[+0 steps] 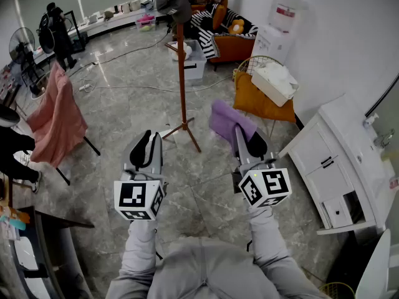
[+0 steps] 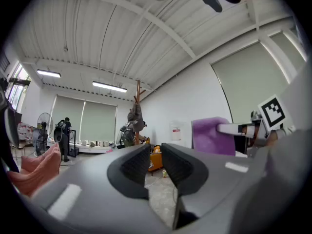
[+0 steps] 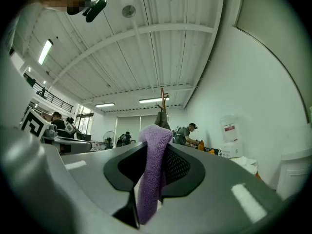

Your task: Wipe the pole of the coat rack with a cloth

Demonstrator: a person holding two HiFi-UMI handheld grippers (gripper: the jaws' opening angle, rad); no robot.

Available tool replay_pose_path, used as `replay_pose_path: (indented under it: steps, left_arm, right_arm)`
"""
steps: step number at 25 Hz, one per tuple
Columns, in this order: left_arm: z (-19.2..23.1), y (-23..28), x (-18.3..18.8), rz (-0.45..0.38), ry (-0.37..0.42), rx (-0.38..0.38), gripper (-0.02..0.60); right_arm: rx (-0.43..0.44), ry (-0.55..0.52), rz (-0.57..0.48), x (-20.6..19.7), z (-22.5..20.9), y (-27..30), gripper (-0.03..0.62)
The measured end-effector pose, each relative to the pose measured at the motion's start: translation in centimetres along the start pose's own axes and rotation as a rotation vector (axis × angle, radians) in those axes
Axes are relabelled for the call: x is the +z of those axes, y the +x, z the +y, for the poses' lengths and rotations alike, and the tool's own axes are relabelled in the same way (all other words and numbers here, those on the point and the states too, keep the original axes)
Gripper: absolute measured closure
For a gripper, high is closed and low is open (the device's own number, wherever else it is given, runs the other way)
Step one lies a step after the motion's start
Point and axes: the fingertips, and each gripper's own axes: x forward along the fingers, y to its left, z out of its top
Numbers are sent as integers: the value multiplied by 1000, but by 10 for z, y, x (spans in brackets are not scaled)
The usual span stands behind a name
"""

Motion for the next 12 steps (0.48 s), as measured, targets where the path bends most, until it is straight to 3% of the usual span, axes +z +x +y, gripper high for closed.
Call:
replay_pose_path:
  steps: [12]
  left_arm:
    - [17, 1, -2, -8, -10, -18, 508]
  right_arm:
    - [-20, -5, -2, -3, 14, 8, 516]
